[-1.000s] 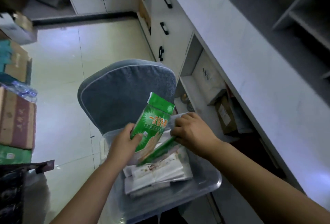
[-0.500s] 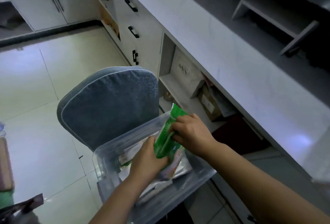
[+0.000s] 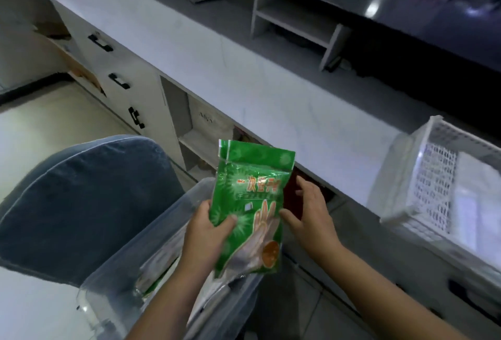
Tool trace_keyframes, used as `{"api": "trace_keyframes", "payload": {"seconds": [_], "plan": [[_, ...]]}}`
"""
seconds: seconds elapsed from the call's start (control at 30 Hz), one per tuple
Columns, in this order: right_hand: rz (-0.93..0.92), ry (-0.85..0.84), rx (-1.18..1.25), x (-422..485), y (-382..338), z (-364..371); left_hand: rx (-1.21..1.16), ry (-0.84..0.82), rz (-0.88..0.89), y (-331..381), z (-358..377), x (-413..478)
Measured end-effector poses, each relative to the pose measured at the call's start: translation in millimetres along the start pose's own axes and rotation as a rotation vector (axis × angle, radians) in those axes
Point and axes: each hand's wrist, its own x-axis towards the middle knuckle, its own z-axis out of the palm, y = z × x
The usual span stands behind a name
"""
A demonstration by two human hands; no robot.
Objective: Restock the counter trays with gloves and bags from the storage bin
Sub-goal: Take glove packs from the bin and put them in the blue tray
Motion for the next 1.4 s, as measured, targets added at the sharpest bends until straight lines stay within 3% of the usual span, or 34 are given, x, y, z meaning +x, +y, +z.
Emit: {"api": "trace_keyframes", "payload": {"seconds": [0.07,0.27,0.43,0.7,0.83,1.03,1.17,1.27,1.33,1.4], "plan": [[0.101,-0.003,0.159,-11.0,16.5,-18.3,-0.069,-0.038,0.021,19.0,26.7,-6.0],[0.144,0.087,0.514,-46.2,66.3,-107.1,-0.264,-0.129,0.078,73.2,137.5,-47.2],[0.294,0.143,0.798,-87.0,133.4,-197.9,-0.363,-0.261,0.136,106.8,243.9,-96.5],[0.335,0.296,0.926,-137.6,236.0,-311.3,-0.27,-0.505,0.247,145.4,392.6,-164.1],[0.359,0.362,0.945,-146.7,271.6,-343.2,-0.082,-0.515,0.337,160.9,444.8,-179.0],[0.485,0.398,1.192,-148.9,314.3,-396.3,-0.173,-0.652,0.193,183.0,511.6,-175.7],[0.52,0.509,1.11,-144.0,337.0,-424.2,-0.139,-0.818,0.135,193.2,557.4,-166.1],[0.511,0.597,0.901,-136.5,355.2,-455.6,-0.054,-0.94,0.146,201.0,592.6,-150.9],[0.513,0.633,0.71,-130.8,369.3,-480.8,0.027,-0.946,0.231,206.5,615.5,-135.3],[0.522,0.653,0.5,-125.8,383.4,-503.6,0.243,-0.843,0.407,209.1,636.4,-114.1]]}}
